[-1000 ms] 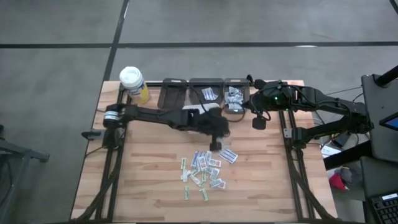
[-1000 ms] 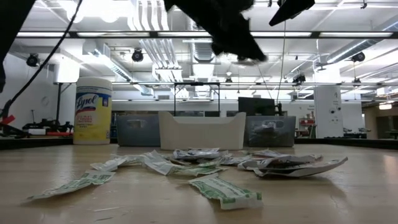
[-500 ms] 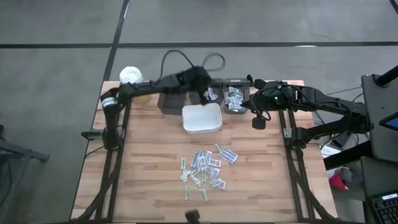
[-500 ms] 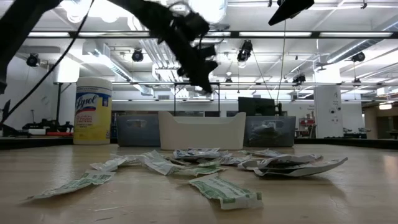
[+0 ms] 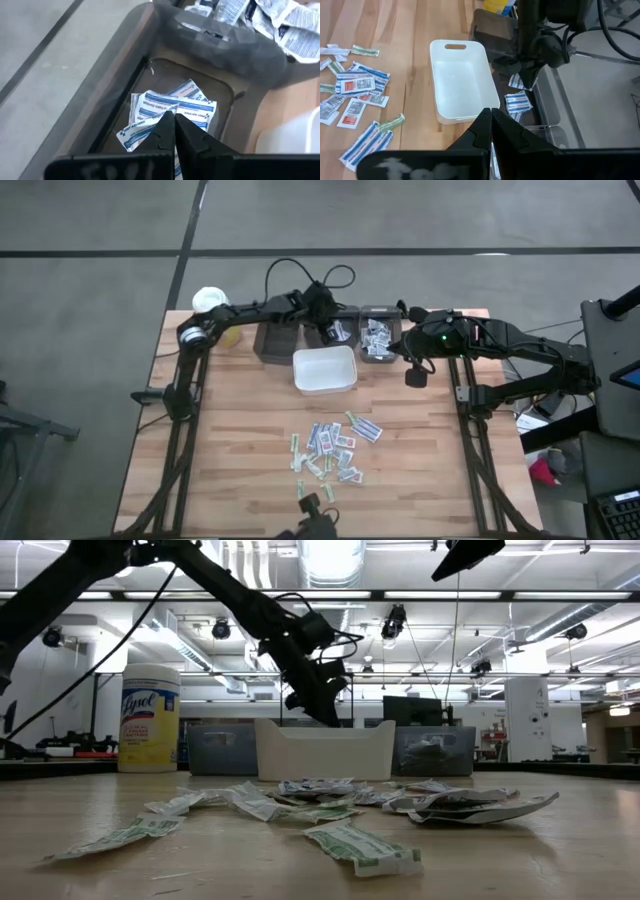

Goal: Pick & Place First Aid Supplies
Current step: Put the blue bandage pack into the middle black bin

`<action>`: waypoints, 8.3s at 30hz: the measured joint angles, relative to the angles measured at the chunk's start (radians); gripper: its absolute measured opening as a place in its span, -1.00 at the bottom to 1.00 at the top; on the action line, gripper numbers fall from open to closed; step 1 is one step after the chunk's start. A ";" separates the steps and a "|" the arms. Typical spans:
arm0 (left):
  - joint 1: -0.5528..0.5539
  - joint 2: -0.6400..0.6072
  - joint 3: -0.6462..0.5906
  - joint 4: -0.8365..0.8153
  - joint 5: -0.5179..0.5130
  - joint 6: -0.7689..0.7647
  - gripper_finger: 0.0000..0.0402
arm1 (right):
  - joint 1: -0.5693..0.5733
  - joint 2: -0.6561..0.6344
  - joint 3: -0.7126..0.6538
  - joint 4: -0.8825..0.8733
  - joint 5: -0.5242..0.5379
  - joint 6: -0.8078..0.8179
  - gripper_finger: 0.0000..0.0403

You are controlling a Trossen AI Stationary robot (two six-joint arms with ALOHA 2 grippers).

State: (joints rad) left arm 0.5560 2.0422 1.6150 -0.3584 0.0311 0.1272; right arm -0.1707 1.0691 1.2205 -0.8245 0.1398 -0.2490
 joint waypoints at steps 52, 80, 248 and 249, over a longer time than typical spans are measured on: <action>-0.823 -0.150 -0.147 -0.296 -0.306 -0.822 -0.34 | 0.000 0.000 -0.180 -0.223 -0.117 0.065 -0.96; -0.689 -0.150 -0.340 -0.131 -0.201 -0.344 -0.34 | 0.000 0.000 -0.163 -0.204 -0.117 0.085 -0.96; -0.639 -0.129 -0.365 -0.024 -0.043 -0.520 -1.00 | 0.000 0.000 -0.163 -0.208 -0.117 0.092 -0.96; -0.639 -0.136 -0.362 -0.025 -0.049 -0.521 -1.00 | 0.000 0.000 -0.163 -0.208 -0.117 0.092 -0.96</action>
State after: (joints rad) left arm -0.0834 1.9063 1.2533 -0.3830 -0.0174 -0.3935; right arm -0.1706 1.0691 1.0580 -1.0322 0.0231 -0.1566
